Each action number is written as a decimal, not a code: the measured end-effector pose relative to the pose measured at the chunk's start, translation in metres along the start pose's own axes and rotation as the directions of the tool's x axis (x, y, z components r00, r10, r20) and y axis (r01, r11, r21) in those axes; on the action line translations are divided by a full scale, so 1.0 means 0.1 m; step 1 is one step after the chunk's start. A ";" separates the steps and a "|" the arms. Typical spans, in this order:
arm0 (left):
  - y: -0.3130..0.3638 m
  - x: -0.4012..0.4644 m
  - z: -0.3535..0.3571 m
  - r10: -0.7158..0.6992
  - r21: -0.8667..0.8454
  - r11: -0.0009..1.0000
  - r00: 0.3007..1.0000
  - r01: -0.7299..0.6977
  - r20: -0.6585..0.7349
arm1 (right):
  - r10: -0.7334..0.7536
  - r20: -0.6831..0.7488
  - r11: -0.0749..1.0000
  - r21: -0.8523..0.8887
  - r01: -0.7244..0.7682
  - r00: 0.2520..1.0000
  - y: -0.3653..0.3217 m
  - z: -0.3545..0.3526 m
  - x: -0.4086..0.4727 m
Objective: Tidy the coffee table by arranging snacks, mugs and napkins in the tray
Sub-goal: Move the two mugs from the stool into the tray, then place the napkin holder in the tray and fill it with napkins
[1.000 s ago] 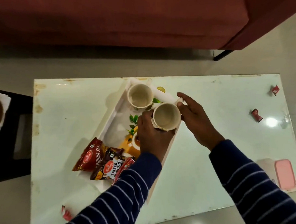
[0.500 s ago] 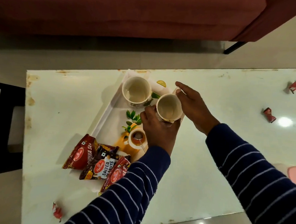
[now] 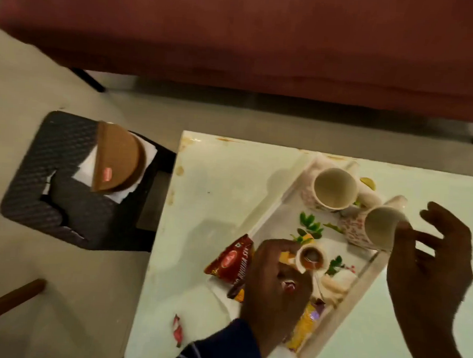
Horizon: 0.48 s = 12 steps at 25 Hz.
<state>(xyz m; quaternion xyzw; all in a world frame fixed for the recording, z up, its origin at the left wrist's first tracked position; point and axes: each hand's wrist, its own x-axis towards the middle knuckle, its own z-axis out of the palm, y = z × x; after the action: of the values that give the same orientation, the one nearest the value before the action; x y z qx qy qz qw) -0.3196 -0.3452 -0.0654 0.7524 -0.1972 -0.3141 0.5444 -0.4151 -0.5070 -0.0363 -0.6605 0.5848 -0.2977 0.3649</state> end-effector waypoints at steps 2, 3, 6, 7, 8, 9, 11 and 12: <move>0.05 0.02 -0.69 0.056 0.105 0.993 0.996 -0.048 -0.068 | 0.051 0.022 0.998 0.035 -0.052 0.998 -0.25 0.18 -0.45; 0.08 0.07 -1.06 0.094 0.177 0.982 0.989 -0.073 -0.112 | 0.071 0.057 0.996 0.044 -0.074 0.996 -0.34 0.33 -0.68; 0.13 0.33 -2.08 0.191 0.400 0.910 0.966 -0.108 -0.175 | 0.124 0.227 0.985 0.088 -0.147 0.966 -0.61 0.88 -1.31; 0.14 0.46 -2.38 0.205 0.469 0.877 0.963 -0.102 -0.174 | 0.129 0.293 0.982 0.096 -0.164 0.947 -0.72 1.09 -1.46; 0.15 0.62 -2.65 0.198 0.524 0.848 0.965 -0.081 -0.171 | 0.131 0.359 0.979 0.101 -0.178 0.924 -0.82 1.30 -1.57; 0.17 0.79 -2.89 0.172 0.558 0.829 0.969 -0.046 -0.176 | 0.133 0.421 0.976 0.100 -0.192 0.897 -0.93 1.50 -1.66; 0.16 1.19 -3.33 0.126 0.636 0.772 0.978 0.007 -0.164 | 0.163 0.523 0.966 0.087 -0.243 0.836 -1.18 1.94 -1.81; 0.12 1.41 -3.51 0.128 0.701 0.713 0.985 -0.007 -0.120 | 0.182 0.566 0.960 0.076 -0.271 0.804 -1.31 2.14 -1.86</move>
<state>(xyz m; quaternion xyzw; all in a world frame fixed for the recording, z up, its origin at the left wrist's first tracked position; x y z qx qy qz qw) 0.0240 -0.1951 -0.0169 0.9168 -0.2842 -0.1352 0.2457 -0.1923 -0.2874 -0.0407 -0.6133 0.5041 -0.0920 0.6010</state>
